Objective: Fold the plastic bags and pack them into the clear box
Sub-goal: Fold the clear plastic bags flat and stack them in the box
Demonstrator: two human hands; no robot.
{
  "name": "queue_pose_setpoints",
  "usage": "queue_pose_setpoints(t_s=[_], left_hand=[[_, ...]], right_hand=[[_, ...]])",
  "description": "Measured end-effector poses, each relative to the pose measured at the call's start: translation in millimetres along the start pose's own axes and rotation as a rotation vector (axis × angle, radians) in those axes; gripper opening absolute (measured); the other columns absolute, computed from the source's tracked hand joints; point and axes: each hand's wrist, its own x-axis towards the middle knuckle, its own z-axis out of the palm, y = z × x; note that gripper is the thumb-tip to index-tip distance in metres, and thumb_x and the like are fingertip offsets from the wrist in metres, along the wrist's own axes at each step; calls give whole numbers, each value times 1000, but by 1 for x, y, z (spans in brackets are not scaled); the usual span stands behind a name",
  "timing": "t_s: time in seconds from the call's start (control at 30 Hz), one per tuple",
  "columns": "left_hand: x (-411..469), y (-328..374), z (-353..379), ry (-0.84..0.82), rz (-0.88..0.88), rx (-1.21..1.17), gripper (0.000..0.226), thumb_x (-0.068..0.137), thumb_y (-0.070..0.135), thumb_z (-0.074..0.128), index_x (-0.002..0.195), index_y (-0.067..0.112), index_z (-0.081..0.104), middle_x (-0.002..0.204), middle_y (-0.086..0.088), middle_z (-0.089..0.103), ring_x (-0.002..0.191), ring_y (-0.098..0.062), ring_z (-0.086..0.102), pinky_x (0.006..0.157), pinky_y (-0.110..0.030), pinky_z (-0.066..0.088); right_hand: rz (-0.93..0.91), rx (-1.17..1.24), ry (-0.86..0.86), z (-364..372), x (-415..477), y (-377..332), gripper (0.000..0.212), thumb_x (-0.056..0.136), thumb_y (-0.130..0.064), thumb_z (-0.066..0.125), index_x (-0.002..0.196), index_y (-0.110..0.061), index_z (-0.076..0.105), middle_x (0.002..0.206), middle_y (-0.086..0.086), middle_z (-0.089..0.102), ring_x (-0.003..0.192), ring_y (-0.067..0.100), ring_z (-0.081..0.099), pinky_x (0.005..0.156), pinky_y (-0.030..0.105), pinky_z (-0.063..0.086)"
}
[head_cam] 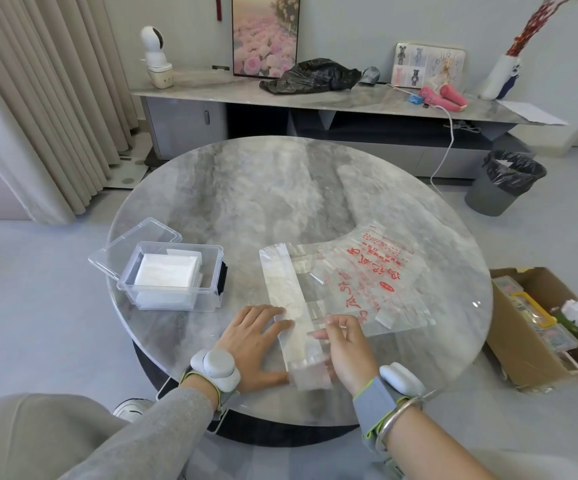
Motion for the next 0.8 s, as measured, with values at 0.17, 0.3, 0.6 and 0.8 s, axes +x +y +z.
queue_pose_setpoints(t_s=[0.17,0.3,0.6,0.8], left_hand=[[-2,0,-2,-40,3,41,93,72,85,42,140,21,46,154,0,31,141,-23,27,116,-37,15],[-3,0,-2,-40,-3,5,100,72,85,46,148,21,34,157,3,26,145,-19,22,117,-37,15],[-8,5,-19,74,-54,-134,81,70,20,33,151,16,27,155,0,29,141,-21,30,114,-39,29],[-9,16,-22,68,73,10,65,67,16,29,128,18,51,138,-2,48,124,-24,47,105,-36,33]], right_hand=[[53,78,-72,11,14,1,24,100,-33,43,88,-17,56,80,6,64,71,28,70,76,45,58],[77,-27,-104,16,22,7,26,99,-40,42,90,-20,55,69,0,64,71,31,70,50,31,48],[33,-84,-121,17,28,11,20,98,-26,47,114,-18,58,95,6,67,40,3,56,38,19,38],[-44,-35,-165,12,28,14,25,96,-12,52,119,-19,58,118,-4,58,66,12,70,48,22,48]])
